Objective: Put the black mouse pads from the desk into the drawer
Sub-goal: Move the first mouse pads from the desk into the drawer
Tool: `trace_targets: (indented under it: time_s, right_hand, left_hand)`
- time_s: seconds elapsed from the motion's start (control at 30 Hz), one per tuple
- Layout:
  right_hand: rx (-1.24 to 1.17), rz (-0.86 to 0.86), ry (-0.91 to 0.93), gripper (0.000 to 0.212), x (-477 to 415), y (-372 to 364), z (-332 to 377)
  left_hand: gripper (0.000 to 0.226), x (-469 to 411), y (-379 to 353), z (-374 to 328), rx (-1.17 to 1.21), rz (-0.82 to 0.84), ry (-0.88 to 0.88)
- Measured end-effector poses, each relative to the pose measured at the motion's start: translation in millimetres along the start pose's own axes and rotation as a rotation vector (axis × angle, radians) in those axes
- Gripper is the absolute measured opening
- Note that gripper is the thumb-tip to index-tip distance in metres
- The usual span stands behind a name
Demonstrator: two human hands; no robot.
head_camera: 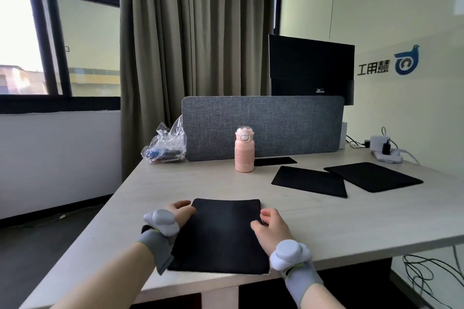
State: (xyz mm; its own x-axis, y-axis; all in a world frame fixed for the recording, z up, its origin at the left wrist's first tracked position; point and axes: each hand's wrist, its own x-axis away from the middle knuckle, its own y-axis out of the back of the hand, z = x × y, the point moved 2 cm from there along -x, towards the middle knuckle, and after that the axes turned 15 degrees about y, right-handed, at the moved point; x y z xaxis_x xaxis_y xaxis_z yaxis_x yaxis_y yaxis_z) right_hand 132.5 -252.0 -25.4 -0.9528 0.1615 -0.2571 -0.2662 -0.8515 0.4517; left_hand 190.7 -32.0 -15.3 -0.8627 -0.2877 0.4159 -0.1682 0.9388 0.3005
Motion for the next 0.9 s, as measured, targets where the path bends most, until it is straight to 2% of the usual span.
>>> trace_targets:
  time_s: [0.1,0.17,0.27,0.4,0.57,0.7,0.8,0.9]
  right_hand:
    - [-0.185,0.024,-0.043,0.042,4.5,8.4,-1.2]
    - [-0.279,0.053,-0.074,0.044,16.7,14.9,9.3]
    - [-0.4,0.098,-0.107,0.042,46.0,16.8,24.2]
    - [-0.54,0.125,-0.165,0.021,82.9,27.3,44.5]
    - [-0.691,0.013,-0.184,0.011,133.8,56.3,74.6]
    - [-0.863,-0.08,-0.317,0.006,173.2,71.6,100.4]
    - [-0.889,-0.005,-0.36,0.008,196.9,77.5,114.3]
    - [-0.785,0.067,-0.375,0.008,217.6,77.7,119.9]
  left_hand:
    - [0.041,18.1,15.1,13.4,0.32,0.096,0.09]
    - [0.042,39.9,24.8,22.2,0.423,0.092,0.103]
    - [0.047,68.1,30.4,34.5,0.427,0.09,0.078]
    - [0.049,108.5,38.6,37.5,0.41,0.096,0.074]
    - [0.048,182.2,61.9,41.2,0.461,0.081,0.006]
    - [0.046,233.6,91.2,38.1,0.429,0.086,-0.067]
    - [0.045,262.6,111.4,46.9,0.431,0.064,-0.092]
    - [0.044,273.3,132.9,61.3,0.418,0.048,-0.062]
